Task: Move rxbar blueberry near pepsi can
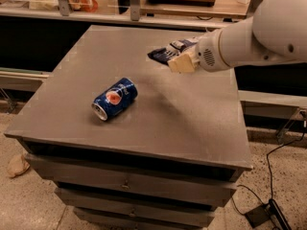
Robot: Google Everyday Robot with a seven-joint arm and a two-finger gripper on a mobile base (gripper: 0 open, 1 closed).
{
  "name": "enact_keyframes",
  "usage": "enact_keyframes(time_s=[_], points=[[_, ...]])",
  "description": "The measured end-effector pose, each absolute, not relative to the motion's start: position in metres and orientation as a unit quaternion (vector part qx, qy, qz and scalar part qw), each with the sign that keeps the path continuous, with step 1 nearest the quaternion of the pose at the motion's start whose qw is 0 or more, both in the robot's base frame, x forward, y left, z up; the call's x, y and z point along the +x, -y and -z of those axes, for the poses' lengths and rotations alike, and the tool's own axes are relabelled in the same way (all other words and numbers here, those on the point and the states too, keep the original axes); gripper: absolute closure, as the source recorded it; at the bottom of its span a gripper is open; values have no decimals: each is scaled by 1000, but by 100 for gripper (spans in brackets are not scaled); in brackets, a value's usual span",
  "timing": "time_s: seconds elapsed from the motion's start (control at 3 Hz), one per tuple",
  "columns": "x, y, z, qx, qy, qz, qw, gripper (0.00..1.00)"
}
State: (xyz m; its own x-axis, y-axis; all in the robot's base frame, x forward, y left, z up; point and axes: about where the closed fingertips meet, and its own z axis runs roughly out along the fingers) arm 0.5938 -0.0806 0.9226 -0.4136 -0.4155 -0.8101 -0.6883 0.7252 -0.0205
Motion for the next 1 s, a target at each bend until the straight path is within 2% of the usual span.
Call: enact_keyframes(time_s=[1.0], points=[[546,66,-884,-280,-851,-179,407,100]])
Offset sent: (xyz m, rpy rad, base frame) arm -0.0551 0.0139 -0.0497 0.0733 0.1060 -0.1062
